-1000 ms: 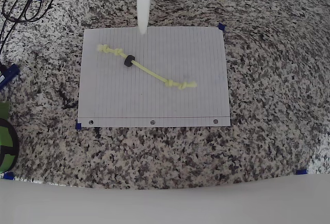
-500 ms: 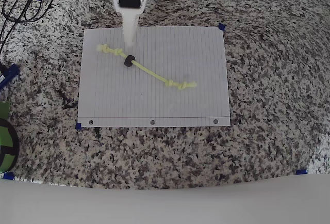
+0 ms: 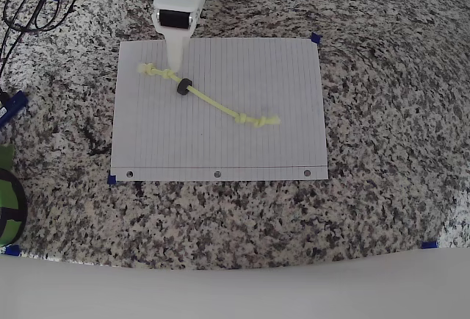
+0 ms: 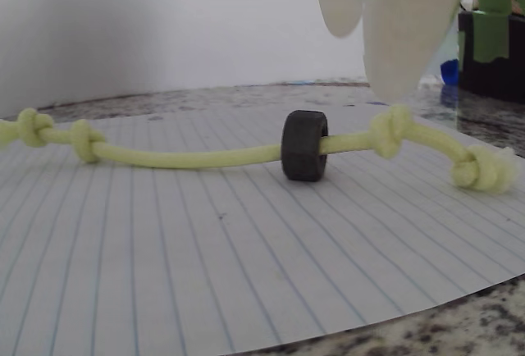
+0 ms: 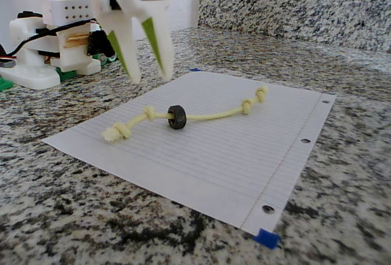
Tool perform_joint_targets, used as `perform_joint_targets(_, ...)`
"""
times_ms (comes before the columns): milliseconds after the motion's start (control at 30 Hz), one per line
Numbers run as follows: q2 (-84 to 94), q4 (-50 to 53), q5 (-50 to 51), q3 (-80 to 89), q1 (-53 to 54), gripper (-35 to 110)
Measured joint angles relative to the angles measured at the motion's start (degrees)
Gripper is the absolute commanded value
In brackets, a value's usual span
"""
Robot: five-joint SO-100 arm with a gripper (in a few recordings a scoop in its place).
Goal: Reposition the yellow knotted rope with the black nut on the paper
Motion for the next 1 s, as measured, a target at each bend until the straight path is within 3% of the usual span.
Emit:
perform_joint_targets(833, -31.1, 7.8, 0.0, -23.9, 11.1, 66)
perform_joint_targets(1000, -33.9, 8.5, 0.0, -25.8, 11.2, 55)
